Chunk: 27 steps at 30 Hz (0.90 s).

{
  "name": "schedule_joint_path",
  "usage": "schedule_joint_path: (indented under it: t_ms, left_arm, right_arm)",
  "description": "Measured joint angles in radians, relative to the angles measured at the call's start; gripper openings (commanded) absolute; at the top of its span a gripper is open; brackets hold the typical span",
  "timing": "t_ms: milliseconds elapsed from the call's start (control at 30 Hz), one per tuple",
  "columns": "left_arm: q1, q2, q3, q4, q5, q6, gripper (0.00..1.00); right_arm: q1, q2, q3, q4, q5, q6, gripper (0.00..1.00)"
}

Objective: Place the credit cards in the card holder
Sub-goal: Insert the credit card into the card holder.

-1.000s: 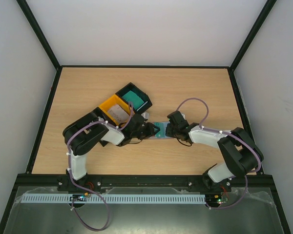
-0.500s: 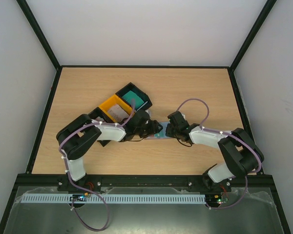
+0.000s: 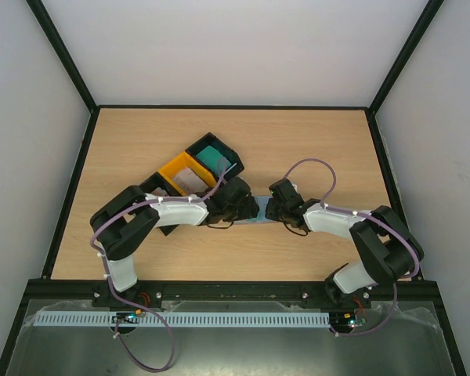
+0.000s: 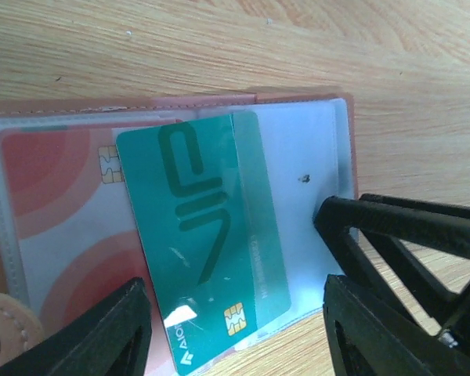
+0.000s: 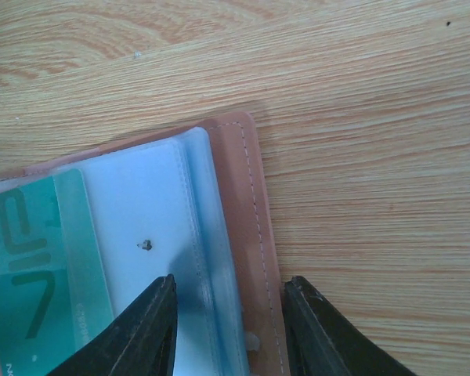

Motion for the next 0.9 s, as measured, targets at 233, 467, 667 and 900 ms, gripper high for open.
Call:
schedule_joint_path:
  t_ms: [233, 467, 667, 900]
  left_arm:
    - [-0.004, 0.046, 0.047, -0.018, -0.003, 0.028, 0.53]
    - [-0.003, 0.088, 0.08, 0.01, 0.021, 0.048, 0.52]
    - [-0.001, 0.133, 0.124, 0.022, 0.034, 0.074, 0.52]
    - [0.011, 0.154, 0.13, 0.077, 0.068, 0.097, 0.51]
  right_arm:
    - [0.0, -0.003, -0.005, 0.008, -0.001, 0.003, 0.36]
    - [0.0, -0.01, -0.015, 0.021, -0.005, 0.013, 0.39]
    - [0.0, -0.028, -0.037, 0.04, -0.018, 0.034, 0.39]
    - [0.001, -0.06, -0.066, 0.052, -0.016, 0.066, 0.39]
